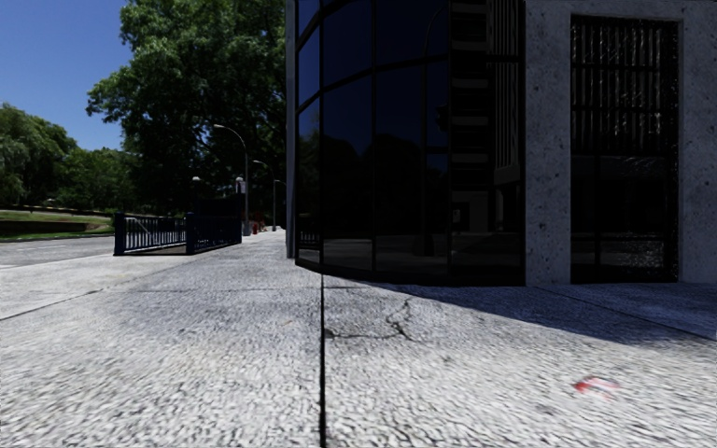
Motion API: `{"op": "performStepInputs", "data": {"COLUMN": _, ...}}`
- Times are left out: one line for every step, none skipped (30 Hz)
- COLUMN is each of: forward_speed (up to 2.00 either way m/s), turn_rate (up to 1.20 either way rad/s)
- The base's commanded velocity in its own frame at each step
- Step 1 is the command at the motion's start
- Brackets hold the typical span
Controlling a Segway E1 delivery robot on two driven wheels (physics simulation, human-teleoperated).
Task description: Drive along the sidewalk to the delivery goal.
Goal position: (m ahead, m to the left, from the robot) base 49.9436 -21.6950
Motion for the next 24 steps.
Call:
{"op": "performStepInputs", "data": {"forward_speed": 1.52, "turn_rate": 0.19}}
{"op": "performStepInputs", "data": {"forward_speed": 1.51, "turn_rate": 0.19}}
{"op": "performStepInputs", "data": {"forward_speed": 1.51, "turn_rate": 0.19}}
{"op": "performStepInputs", "data": {"forward_speed": 1.51, "turn_rate": 0.19}}
{"op": "performStepInputs", "data": {"forward_speed": 1.51, "turn_rate": 0.22}}
{"op": "performStepInputs", "data": {"forward_speed": 1.51, "turn_rate": 0.24}}
{"op": "performStepInputs", "data": {"forward_speed": 1.51, "turn_rate": 0.25}}
{"op": "performStepInputs", "data": {"forward_speed": 1.51, "turn_rate": 0.25}}
{"op": "performStepInputs", "data": {"forward_speed": 1.51, "turn_rate": 0.25}}
{"op": "performStepInputs", "data": {"forward_speed": 1.5, "turn_rate": 0.26}}
{"op": "performStepInputs", "data": {"forward_speed": 1.49, "turn_rate": 0.27}}
{"op": "performStepInputs", "data": {"forward_speed": 1.49, "turn_rate": 0.32}}
{"op": "performStepInputs", "data": {"forward_speed": 1.45, "turn_rate": 0.33}}
{"op": "performStepInputs", "data": {"forward_speed": 1.4, "turn_rate": 0.34}}
{"op": "performStepInputs", "data": {"forward_speed": 1.4, "turn_rate": 0.34}}
{"op": "performStepInputs", "data": {"forward_speed": 1.36, "turn_rate": 0.34}}
{"op": "performStepInputs", "data": {"forward_speed": 1.34, "turn_rate": 0.34}}
{"op": "performStepInputs", "data": {"forward_speed": 1.32, "turn_rate": 0.34}}
{"op": "performStepInputs", "data": {"forward_speed": 1.32, "turn_rate": 0.34}}
{"op": "performStepInputs", "data": {"forward_speed": 1.32, "turn_rate": 0.34}}
{"op": "performStepInputs", "data": {"forward_speed": 1.32, "turn_rate": 0.34}}
{"op": "performStepInputs", "data": {"forward_speed": 1.32, "turn_rate": 0.35}}
{"op": "performStepInputs", "data": {"forward_speed": 1.32, "turn_rate": 0.35}}
{"op": "performStepInputs", "data": {"forward_speed": 1.32, "turn_rate": 0.35}}
